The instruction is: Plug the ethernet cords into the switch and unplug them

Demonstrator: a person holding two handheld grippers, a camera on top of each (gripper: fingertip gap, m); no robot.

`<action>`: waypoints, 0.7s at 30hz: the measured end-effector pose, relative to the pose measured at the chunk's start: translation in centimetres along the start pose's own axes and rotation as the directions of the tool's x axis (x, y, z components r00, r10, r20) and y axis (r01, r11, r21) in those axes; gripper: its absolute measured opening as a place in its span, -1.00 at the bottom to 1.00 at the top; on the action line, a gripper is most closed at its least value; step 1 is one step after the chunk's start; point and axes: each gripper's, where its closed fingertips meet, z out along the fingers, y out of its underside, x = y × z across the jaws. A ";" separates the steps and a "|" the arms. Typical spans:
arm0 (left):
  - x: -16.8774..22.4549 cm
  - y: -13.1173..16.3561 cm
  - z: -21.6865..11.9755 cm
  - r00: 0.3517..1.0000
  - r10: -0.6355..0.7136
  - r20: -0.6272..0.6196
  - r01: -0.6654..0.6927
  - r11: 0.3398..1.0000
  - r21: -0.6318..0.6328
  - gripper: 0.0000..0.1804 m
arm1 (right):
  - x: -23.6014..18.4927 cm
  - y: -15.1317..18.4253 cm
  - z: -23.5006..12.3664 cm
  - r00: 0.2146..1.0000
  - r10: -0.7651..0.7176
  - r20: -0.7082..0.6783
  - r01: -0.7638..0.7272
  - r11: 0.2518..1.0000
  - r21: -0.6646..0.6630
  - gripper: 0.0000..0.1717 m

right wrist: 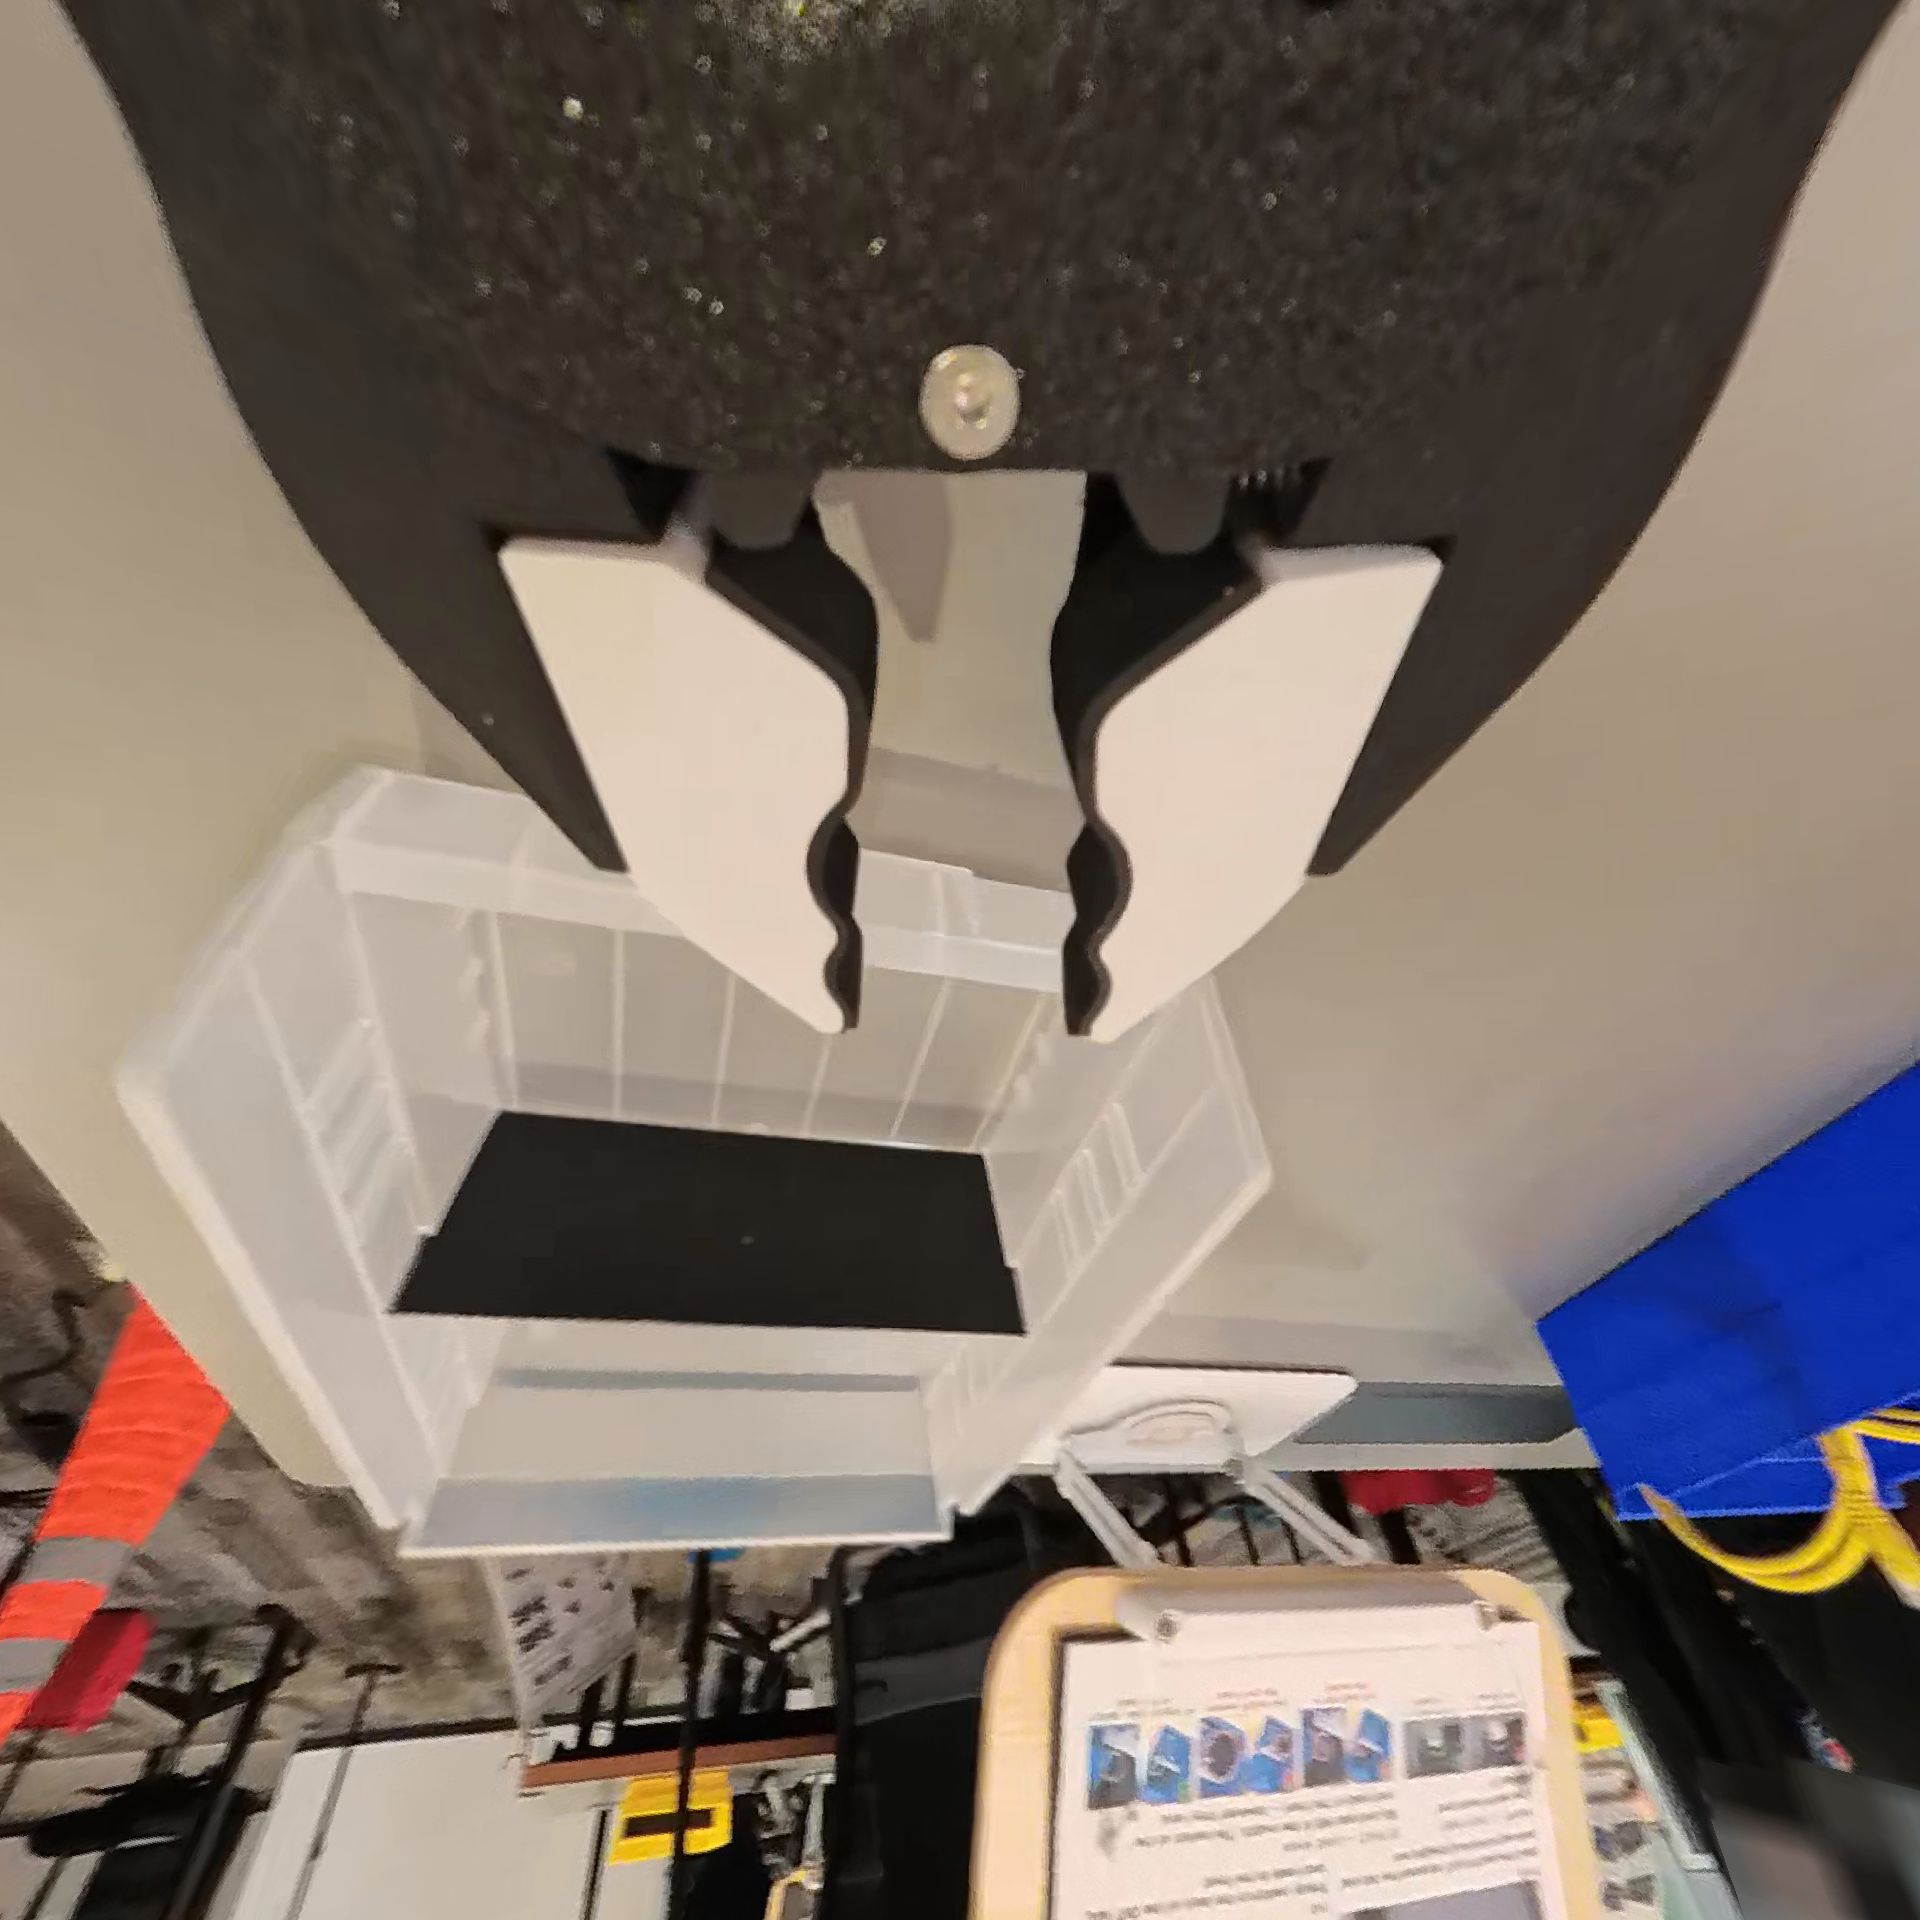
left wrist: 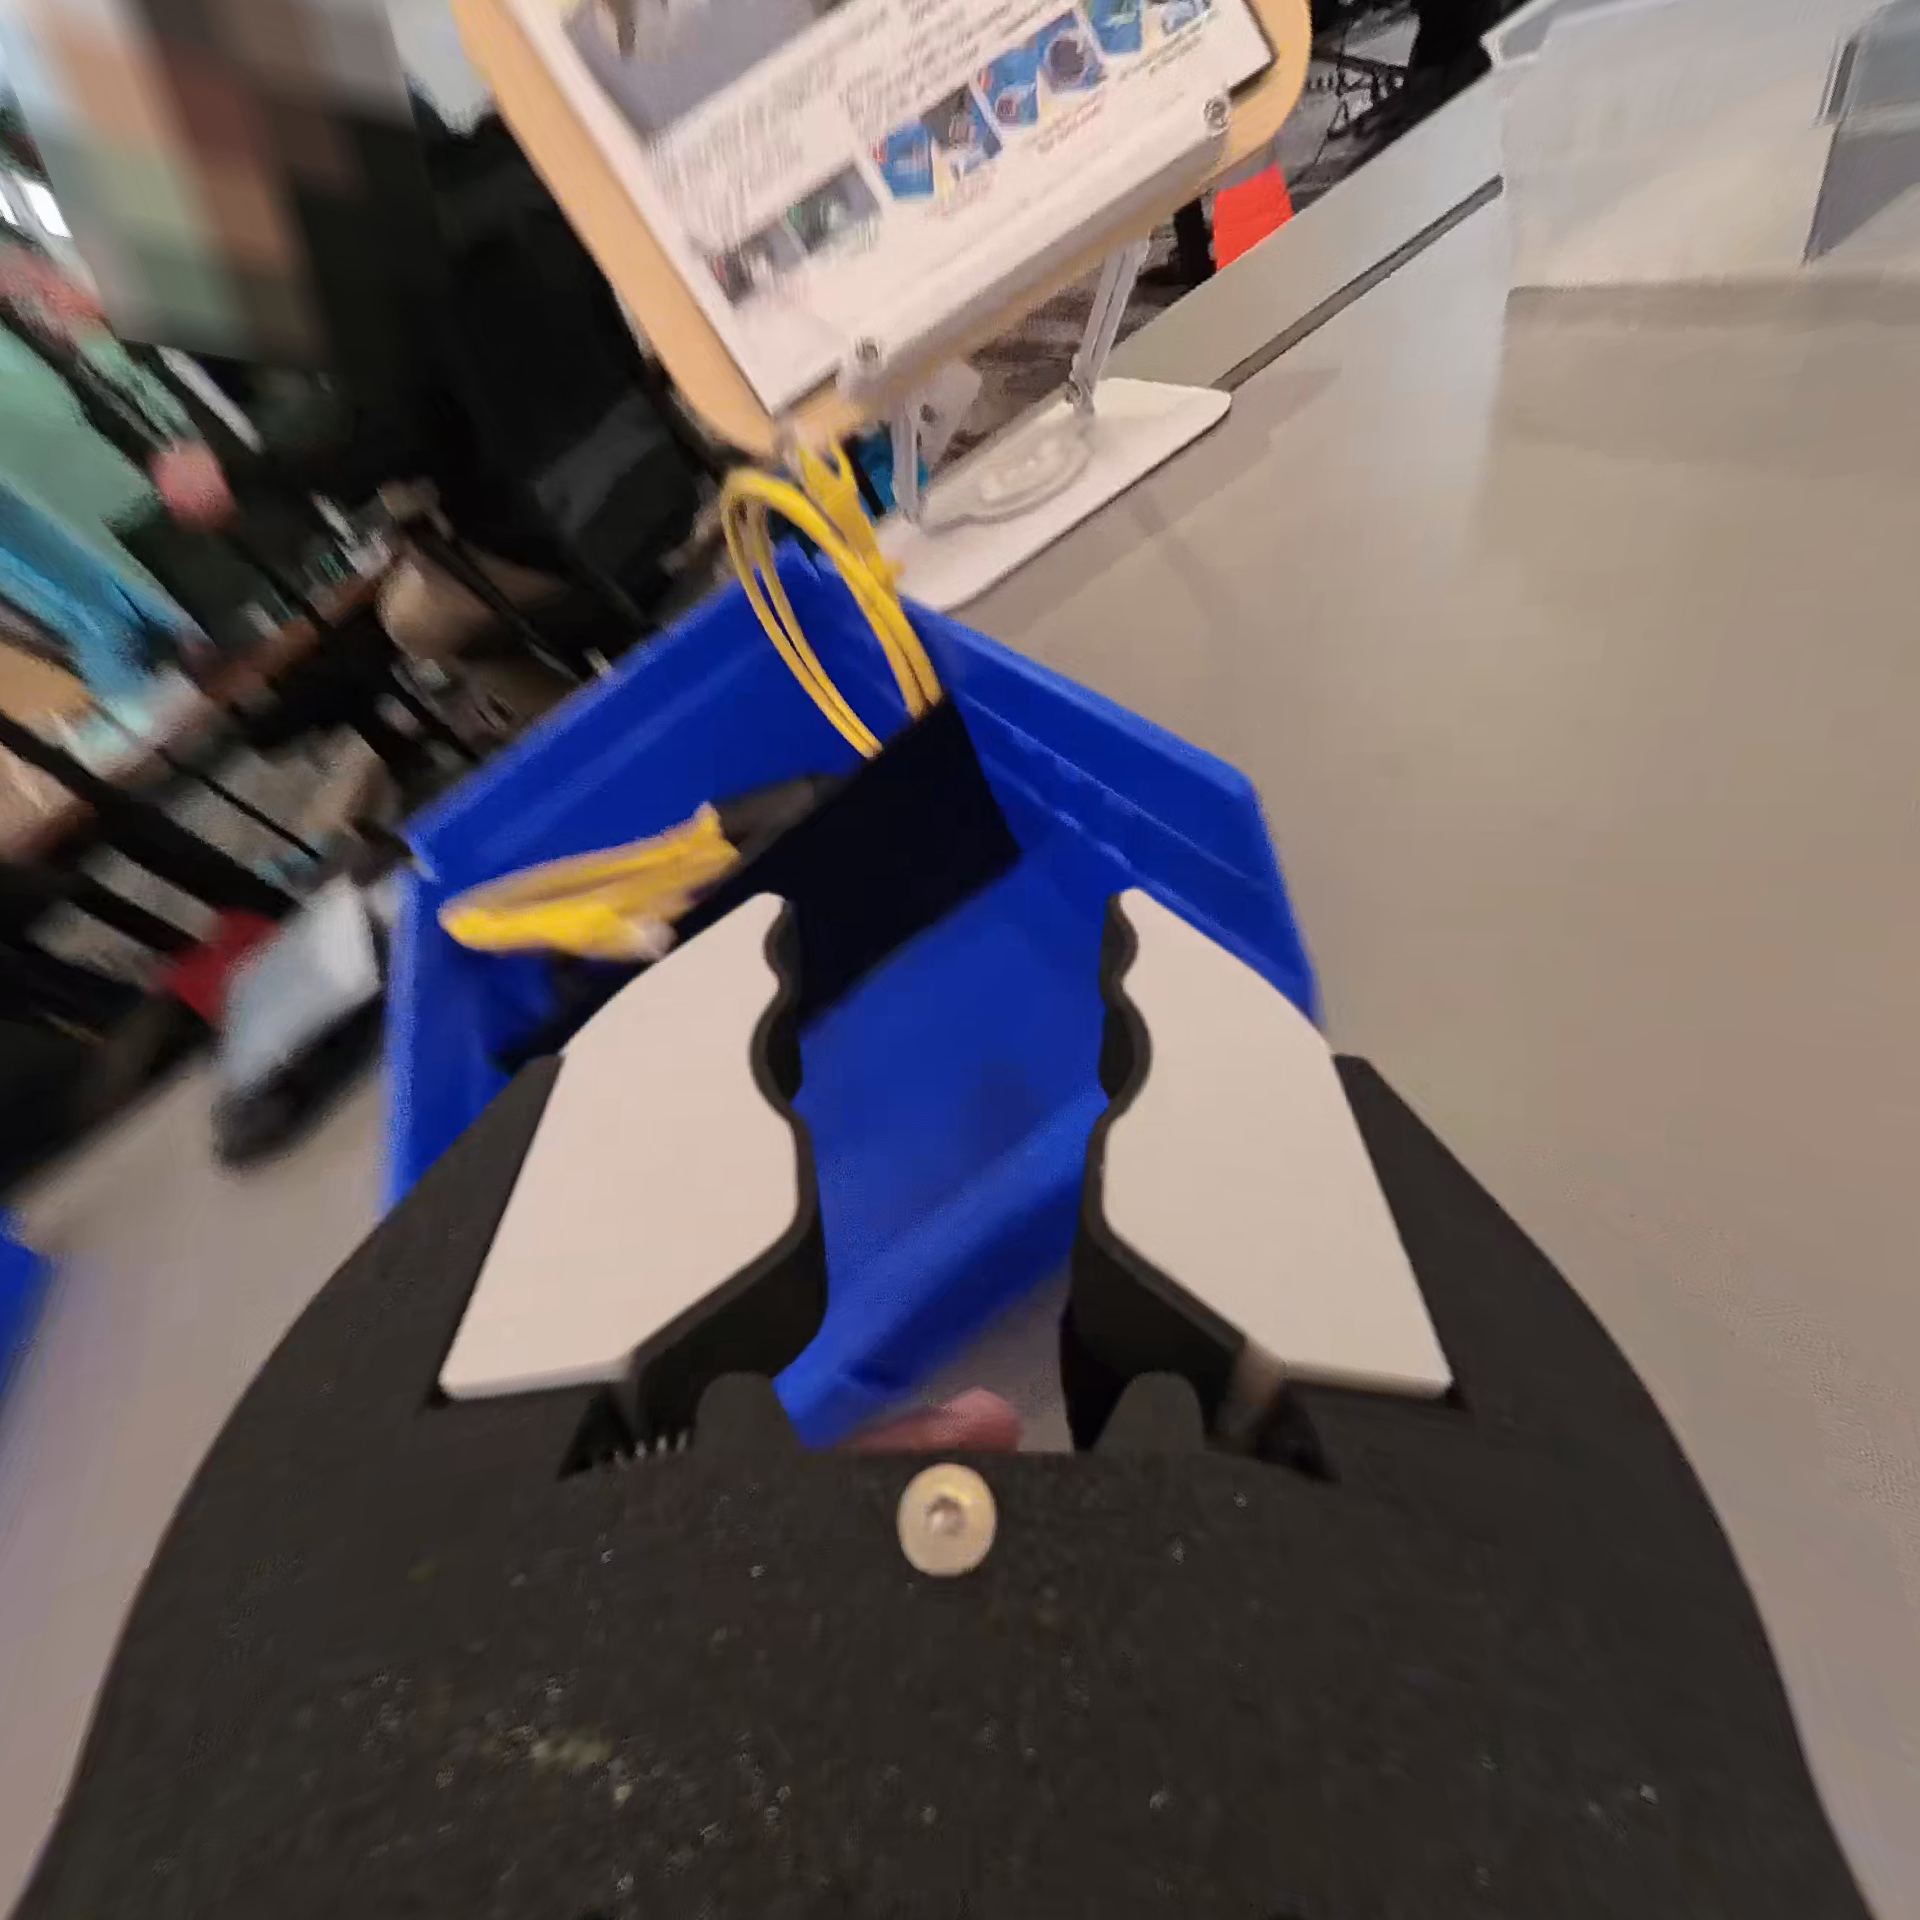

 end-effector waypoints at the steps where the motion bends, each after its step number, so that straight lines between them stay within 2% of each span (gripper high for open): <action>1: -0.8 -0.8 0.5 0.995 0.099 0.002 -0.099 0.995 0.015 -0.37 | -0.5 -0.1 0.1 1.000 -0.015 0.024 0.015 1.000 0.003 -0.56; 3: -2.7 -1.8 2.2 0.966 0.259 0.006 -0.259 0.966 0.008 -0.31 | -1.5 -0.2 0.1 0.998 -0.041 0.051 0.041 0.999 0.005 -0.56; 5: -4.8 -2.6 4.5 0.941 0.337 -0.013 -0.338 0.940 -0.044 -0.33 | -2.4 -0.1 0.2 0.995 -0.071 0.069 0.070 0.997 0.008 -0.56; 8: -6.2 -3.3 8.2 0.908 0.395 -0.141 -0.409 0.908 -0.094 -0.31 | -3.1 0.1 0.6 0.991 -0.100 0.093 0.101 0.995 -0.010 -0.56; 10: -7.0 -2.9 10.6 0.862 0.453 -0.228 -0.488 0.863 -0.130 -0.30 | -3.7 0.2 0.6 0.987 -0.078 0.143 0.083 0.996 -0.029 -0.53; 12: -8.4 -1.7 12.9 0.783 0.552 -0.286 -0.612 0.768 -0.192 -0.31 | -4.5 -0.1 0.5 0.976 -0.049 0.213 0.054 0.998 -0.016 -0.47; 15: -10.0 -0.1 15.7 0.625 0.689 -0.367 -0.779 0.584 -0.228 -0.36 | -4.5 -0.6 0.8 0.972 -0.046 0.232 0.049 0.999 -0.007 -0.46; 21: -9.4 2.7 18.4 0.417 0.714 -0.562 -0.898 0.420 -0.132 -0.40 | -4.0 -0.4 1.2 0.970 -0.045 0.240 0.048 0.999 -0.008 -0.43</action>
